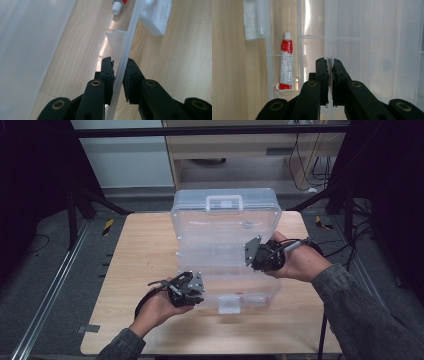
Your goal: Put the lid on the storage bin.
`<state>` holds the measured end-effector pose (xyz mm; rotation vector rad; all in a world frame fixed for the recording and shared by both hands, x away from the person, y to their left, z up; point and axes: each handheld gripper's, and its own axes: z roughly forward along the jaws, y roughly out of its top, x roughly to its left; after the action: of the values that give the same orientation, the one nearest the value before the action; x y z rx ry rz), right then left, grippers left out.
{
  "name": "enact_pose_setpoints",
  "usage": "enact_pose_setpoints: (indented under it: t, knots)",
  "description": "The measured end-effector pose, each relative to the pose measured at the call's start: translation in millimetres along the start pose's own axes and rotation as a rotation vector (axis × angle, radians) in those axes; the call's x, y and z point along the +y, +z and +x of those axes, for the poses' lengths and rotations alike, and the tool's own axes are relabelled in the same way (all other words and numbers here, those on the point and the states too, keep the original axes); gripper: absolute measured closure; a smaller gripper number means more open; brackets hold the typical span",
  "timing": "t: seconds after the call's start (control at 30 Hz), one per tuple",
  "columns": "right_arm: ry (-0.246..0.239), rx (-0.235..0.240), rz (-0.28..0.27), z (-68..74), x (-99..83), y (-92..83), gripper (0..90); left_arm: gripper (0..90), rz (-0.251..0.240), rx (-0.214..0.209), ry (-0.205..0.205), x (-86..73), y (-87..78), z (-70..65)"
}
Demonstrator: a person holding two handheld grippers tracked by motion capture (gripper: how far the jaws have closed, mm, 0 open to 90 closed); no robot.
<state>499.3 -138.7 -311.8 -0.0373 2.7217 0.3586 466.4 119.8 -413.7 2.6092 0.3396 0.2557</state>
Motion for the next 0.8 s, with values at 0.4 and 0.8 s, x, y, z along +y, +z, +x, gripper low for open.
enact_pose_setpoints:
  t: [0.4,0.8]
  knots:
    - [0.000,0.000,0.001,2.5,0.1,0.7,84.0,78.3,0.000,0.015,0.036,0.3,-0.3,0.3]
    - [0.006,-0.004,-0.012,2.6,-2.5,0.4,83.3,66.9,-0.152,0.048,-0.008,-7.3,-44.9,-6.7]
